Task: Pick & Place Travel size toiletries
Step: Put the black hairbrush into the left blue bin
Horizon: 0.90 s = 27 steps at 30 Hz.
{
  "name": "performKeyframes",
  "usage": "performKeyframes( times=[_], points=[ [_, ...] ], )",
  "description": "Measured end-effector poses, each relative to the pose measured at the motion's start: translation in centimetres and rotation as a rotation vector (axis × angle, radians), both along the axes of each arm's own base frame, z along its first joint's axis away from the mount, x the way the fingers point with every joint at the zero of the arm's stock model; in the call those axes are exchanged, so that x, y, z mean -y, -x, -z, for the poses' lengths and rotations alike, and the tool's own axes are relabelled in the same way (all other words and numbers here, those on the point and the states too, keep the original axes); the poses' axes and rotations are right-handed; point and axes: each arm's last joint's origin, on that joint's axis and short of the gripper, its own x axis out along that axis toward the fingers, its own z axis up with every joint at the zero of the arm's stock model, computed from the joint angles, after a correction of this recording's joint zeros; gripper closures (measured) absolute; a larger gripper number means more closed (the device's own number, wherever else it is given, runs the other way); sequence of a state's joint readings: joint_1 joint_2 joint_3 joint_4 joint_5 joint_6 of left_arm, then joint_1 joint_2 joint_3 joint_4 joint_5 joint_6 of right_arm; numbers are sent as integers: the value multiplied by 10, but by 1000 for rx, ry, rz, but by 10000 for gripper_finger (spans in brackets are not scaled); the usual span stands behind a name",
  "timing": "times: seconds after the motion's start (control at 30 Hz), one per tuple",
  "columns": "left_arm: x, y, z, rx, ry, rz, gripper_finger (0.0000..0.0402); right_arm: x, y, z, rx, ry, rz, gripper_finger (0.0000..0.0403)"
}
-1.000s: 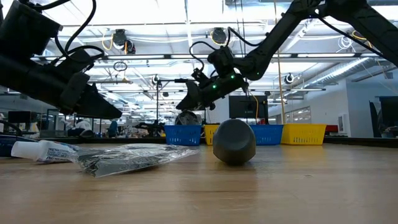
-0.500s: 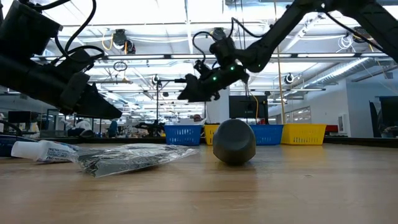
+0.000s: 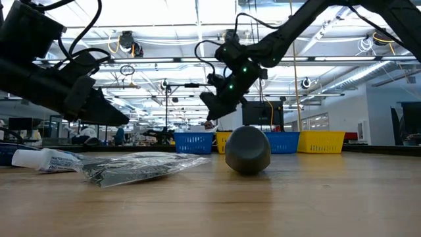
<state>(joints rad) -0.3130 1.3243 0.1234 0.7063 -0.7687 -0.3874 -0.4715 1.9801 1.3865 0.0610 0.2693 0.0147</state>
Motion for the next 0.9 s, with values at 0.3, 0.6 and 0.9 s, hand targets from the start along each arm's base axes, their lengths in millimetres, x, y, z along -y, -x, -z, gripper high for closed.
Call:
performKeyframes(
  times=[0.3,0.6,0.9],
  points=[
    [-4,-1,0,10,18,-22,133,11,6,1,4,-4,45,389],
    [-4,-1,0,20,39,-29,133,12,1,19,16,-81,-32,401],
    [-4,-1,0,22,41,-30,133,10,-4,26,31,-113,-134,402]
  ],
)
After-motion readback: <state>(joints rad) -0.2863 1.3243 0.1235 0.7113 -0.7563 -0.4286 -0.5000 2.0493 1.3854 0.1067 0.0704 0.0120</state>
